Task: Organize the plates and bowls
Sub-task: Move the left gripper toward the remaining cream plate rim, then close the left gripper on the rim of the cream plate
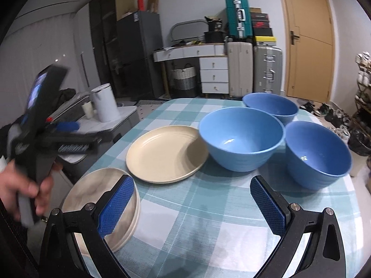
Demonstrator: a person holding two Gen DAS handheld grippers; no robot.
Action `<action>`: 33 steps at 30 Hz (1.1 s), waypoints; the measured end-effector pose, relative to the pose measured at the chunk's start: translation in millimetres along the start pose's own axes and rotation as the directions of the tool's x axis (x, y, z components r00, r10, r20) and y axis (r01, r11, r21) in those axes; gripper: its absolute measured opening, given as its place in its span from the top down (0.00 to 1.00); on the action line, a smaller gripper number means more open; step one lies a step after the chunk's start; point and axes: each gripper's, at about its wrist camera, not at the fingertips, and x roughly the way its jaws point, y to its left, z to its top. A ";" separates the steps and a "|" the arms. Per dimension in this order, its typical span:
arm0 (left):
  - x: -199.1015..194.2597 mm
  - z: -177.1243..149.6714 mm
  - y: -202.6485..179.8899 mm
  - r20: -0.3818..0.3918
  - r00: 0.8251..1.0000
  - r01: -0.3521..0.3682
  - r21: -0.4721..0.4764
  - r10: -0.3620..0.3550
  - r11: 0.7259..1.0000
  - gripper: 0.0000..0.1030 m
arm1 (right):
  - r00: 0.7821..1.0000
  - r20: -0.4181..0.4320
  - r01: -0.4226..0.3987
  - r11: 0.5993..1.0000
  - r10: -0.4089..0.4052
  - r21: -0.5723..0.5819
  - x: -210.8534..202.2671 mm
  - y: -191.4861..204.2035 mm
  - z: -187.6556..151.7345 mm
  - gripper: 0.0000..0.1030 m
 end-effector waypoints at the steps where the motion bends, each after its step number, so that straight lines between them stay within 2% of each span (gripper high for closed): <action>1: 6.5 3.6 2.1 -0.017 1.000 0.022 -0.001 -0.022 1.000 0.00 | 1.000 -0.002 -0.005 1.000 0.005 -0.001 1.6 0.7 -1.0 0.01; 2: 17.2 8.4 4.8 -0.048 0.998 0.051 -0.007 -0.052 0.999 0.00 | 1.000 -0.005 -0.010 1.000 0.010 -0.001 4.4 0.8 -1.5 0.01; 7: 60.0 22.3 12.3 -0.145 0.987 0.070 -0.002 -0.070 0.998 0.00 | 0.999 -0.022 -0.035 0.999 0.035 0.022 18.4 -4.4 -2.3 0.01; 11: 85.4 26.8 12.1 -0.209 0.967 0.142 -0.024 -0.144 0.990 0.02 | 0.998 -0.032 -0.046 0.997 0.047 0.056 25.9 -13.5 -3.9 0.01; 13: 98.5 28.2 11.8 -0.243 0.952 0.182 -0.051 -0.189 0.982 0.04 | 0.997 -0.040 -0.063 0.995 0.066 0.072 32.0 -17.7 -5.2 0.01; 15: 105.6 28.9 11.1 -0.259 0.945 0.191 -0.064 -0.201 0.980 0.18 | 0.996 -0.049 -0.064 0.994 0.068 0.084 35.8 -20.2 -6.0 0.01; 17: 111.2 29.3 8.1 -0.273 0.935 0.216 -0.062 -0.225 0.974 0.22 | 0.996 -0.052 -0.069 0.994 0.074 0.089 38.0 -21.3 -7.1 0.01; 19: 116.1 28.6 6.1 -0.289 0.928 0.230 -0.059 -0.237 0.971 0.33 | 0.996 -0.056 -0.068 0.994 0.073 0.088 39.1 -21.6 -8.2 0.01; 21: 120.6 27.7 4.9 -0.302 0.923 0.233 -0.058 -0.240 0.971 0.53 | 0.995 -0.061 -0.069 0.994 0.075 0.090 40.9 -22.1 -8.7 0.01; 24: 126.8 26.8 7.3 -0.318 0.910 0.256 -0.078 -0.267 0.964 0.68 | 0.995 -0.067 -0.069 0.993 0.076 0.096 44.1 -22.8 -9.7 0.01; 29: 136.7 23.6 16.0 -0.341 0.896 0.261 -0.110 -0.283 0.959 0.86 | 0.994 -0.073 -0.074 0.992 0.082 0.100 46.2 -22.2 -10.9 0.01; 31: 140.8 21.8 20.4 -0.354 0.883 0.277 -0.134 -0.307 0.951 0.89 | 0.994 -0.075 -0.076 0.992 0.083 0.099 45.9 -21.6 -11.0 0.01; 33: 143.0 19.2 22.1 -0.357 0.878 0.285 -0.143 -0.317 0.948 0.90 | 0.994 -0.074 -0.078 0.992 0.086 0.101 45.8 -21.5 -11.6 0.01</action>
